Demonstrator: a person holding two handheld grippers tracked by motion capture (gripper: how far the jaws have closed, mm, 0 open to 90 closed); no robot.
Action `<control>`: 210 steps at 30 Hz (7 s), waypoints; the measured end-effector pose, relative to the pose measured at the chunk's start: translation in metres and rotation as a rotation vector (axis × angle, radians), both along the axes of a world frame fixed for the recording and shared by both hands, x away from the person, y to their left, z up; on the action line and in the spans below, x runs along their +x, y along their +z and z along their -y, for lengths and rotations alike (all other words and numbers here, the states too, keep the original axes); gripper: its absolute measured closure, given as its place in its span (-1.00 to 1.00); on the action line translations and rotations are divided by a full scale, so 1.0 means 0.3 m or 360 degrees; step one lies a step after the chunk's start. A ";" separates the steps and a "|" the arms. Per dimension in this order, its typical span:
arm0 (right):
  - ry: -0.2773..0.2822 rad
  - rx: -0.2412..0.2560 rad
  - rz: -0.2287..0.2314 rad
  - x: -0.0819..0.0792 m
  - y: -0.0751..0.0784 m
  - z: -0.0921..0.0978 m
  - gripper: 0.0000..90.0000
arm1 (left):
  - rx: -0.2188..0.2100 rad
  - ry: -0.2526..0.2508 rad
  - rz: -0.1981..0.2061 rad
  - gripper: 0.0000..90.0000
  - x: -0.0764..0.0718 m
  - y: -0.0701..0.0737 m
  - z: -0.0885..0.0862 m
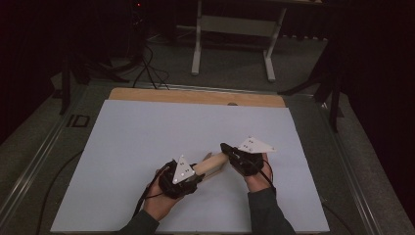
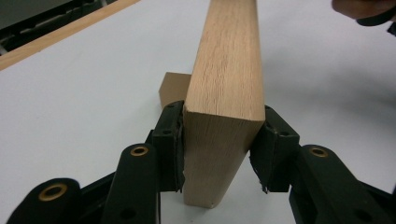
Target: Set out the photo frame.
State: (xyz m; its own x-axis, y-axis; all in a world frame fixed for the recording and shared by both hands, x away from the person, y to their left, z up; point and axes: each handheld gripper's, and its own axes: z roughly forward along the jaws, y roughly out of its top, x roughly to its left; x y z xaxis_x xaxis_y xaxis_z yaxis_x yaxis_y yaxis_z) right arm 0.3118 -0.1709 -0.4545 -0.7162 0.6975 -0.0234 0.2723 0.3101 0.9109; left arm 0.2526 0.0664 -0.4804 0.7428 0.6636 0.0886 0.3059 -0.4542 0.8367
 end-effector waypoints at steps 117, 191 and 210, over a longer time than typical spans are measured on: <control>0.0246 -0.0197 -0.0190 0.026 -0.070 0.036 0.06 | -0.0096 0.0196 -0.0095 0.30 0.093 0.008 -0.063; 0.0113 -0.0183 -0.0116 0.099 -0.079 -0.130 0.18 | 0.0010 0.0300 -0.0004 0.19 0.203 0.007 -0.167; 0.0123 -0.0155 -0.0124 0.119 -0.082 -0.144 0.18 | -0.0025 0.0320 -0.0024 0.19 0.217 0.006 -0.185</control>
State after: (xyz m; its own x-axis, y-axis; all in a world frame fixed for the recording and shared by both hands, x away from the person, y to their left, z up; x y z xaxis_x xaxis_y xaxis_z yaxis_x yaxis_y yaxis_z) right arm 0.3475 -0.1278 -0.4792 -0.7701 0.6372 -0.0304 0.3129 0.4187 0.8525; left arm 0.3176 0.1219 -0.4787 0.5962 0.8001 0.0669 0.4017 -0.3695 0.8379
